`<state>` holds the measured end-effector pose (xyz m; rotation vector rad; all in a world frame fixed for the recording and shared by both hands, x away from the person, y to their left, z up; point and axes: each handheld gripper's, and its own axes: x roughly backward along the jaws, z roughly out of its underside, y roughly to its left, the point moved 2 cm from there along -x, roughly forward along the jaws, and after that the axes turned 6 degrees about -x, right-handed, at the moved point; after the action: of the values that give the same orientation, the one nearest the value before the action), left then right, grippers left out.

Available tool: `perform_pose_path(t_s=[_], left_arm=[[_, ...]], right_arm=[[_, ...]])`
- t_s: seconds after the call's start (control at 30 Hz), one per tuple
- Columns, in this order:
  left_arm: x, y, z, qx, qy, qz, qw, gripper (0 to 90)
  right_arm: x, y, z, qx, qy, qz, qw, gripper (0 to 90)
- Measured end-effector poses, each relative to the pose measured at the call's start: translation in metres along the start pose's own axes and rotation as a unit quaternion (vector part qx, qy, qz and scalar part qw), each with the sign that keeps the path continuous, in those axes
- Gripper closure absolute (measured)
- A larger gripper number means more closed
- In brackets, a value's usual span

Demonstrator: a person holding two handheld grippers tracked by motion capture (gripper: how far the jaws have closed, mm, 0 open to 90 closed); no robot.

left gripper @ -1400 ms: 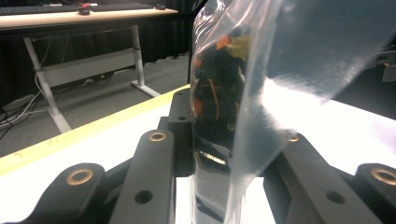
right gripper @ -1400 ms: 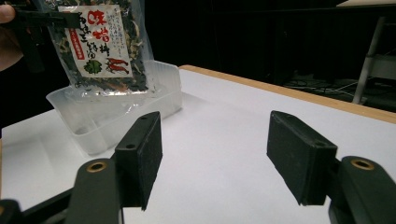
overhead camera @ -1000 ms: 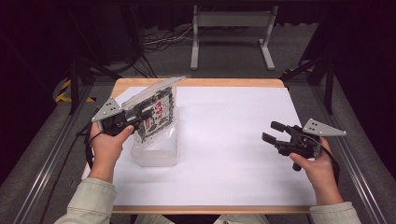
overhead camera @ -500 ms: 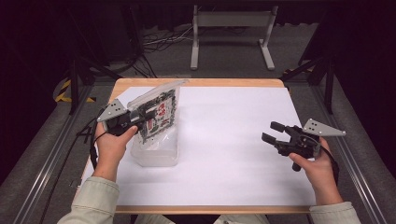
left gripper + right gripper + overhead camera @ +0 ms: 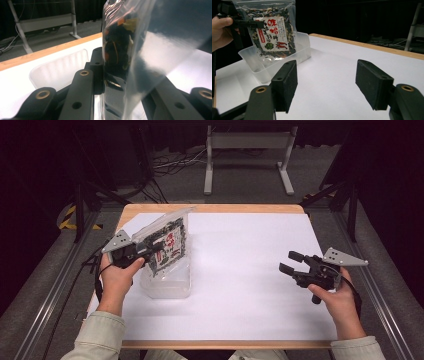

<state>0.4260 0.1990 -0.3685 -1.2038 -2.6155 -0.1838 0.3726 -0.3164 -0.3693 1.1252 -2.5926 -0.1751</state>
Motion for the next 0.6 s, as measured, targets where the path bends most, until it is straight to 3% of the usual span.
perform_pose_path(t_s=[0.3,0.5,0.6], left_arm=[[0.0034,0.0044,0.0058,0.005,0.003,0.004,1.0,71.4],[0.0062,0.0096,0.0072,0.02,0.0,0.0,0.9998,69.7],[0.0077,0.0086,0.0074,0.014,-0.003,-0.011,0.9998,59.2]], right_arm=[[0.0006,-0.0002,0.0004,-0.001,-0.001,0.0,1.0,34.4],[0.0024,-0.001,0.0019,-0.001,0.001,0.004,1.0,34.4],[0.0036,-0.0007,0.0011,-0.001,-0.002,0.004,1.0,34.3]])
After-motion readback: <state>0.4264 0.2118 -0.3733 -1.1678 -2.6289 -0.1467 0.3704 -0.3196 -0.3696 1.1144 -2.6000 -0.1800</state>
